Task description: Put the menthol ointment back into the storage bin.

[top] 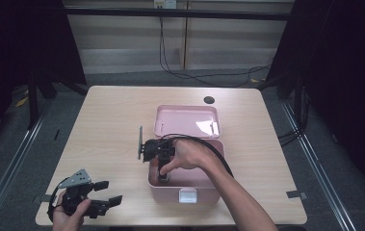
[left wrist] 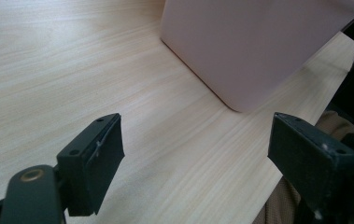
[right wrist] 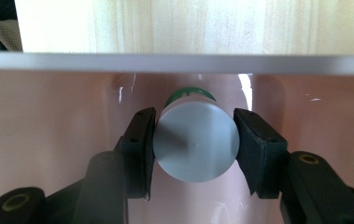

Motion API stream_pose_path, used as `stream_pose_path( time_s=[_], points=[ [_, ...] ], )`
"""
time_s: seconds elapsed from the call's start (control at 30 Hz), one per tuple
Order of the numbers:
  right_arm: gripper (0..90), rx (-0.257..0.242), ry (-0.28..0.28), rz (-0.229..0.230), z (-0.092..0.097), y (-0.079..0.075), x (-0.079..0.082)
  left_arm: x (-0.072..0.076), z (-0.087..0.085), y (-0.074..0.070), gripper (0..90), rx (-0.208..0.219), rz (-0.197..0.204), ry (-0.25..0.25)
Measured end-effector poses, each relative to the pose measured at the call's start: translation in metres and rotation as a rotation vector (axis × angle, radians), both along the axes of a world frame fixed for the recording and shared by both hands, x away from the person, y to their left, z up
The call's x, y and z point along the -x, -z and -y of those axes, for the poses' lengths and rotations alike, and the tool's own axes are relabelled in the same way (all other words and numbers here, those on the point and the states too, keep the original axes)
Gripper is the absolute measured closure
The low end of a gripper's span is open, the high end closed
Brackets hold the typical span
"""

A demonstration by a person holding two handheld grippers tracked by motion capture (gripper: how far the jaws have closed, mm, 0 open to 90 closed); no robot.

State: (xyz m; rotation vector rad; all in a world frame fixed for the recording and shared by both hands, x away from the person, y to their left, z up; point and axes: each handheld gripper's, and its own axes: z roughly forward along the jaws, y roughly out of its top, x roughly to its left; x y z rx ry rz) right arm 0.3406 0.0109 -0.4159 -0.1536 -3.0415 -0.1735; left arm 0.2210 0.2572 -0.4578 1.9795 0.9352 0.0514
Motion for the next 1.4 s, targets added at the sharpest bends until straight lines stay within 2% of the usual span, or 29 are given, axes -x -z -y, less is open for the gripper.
stream_pose_path(
  time_s=[0.1, 0.3, 0.43, 0.83, 1.17, 1.23, 1.4],
  points=[
    [51.0, 0.012, -0.001, 0.004, 0.0, 0.003, -0.001, 0.0, 0.0, 0.0, 18.0, 0.004, -0.002, -0.002],
    [51.0, -0.021, 0.016, 0.01, 0.0, 0.012, -0.002, 0.0, 0.0, 0.0, 18.0, 0.004, -0.002, -0.002],
    [51.0, -0.039, 0.035, 0.023, 0.001, 0.011, -0.003, 0.0, 0.0, 0.0, 18.0, 0.004, -0.003, -0.002],
    [49.7, -0.069, 0.078, 0.009, 0.003, 0.012, -0.006, 0.0, 0.0, 0.0, 18.0, 0.003, -0.002, -0.002],
    [41.5, -0.084, 0.092, 0.011, 0.01, 0.002, -0.006, 0.0, 0.0, 0.0, 18.0, 0.002, -0.004, -0.003],
    [38.8, -0.084, 0.111, 0.013, 0.014, -0.002, -0.004, 0.0, 0.0, 0.001, 18.0, 0.0, -0.004, -0.003],
    [34.5, -0.107, 0.12, 0.014, 0.02, -0.006, -0.004, 0.0, 0.0, 0.001, 18.0, -0.004, -0.004, -0.003]
  ],
)
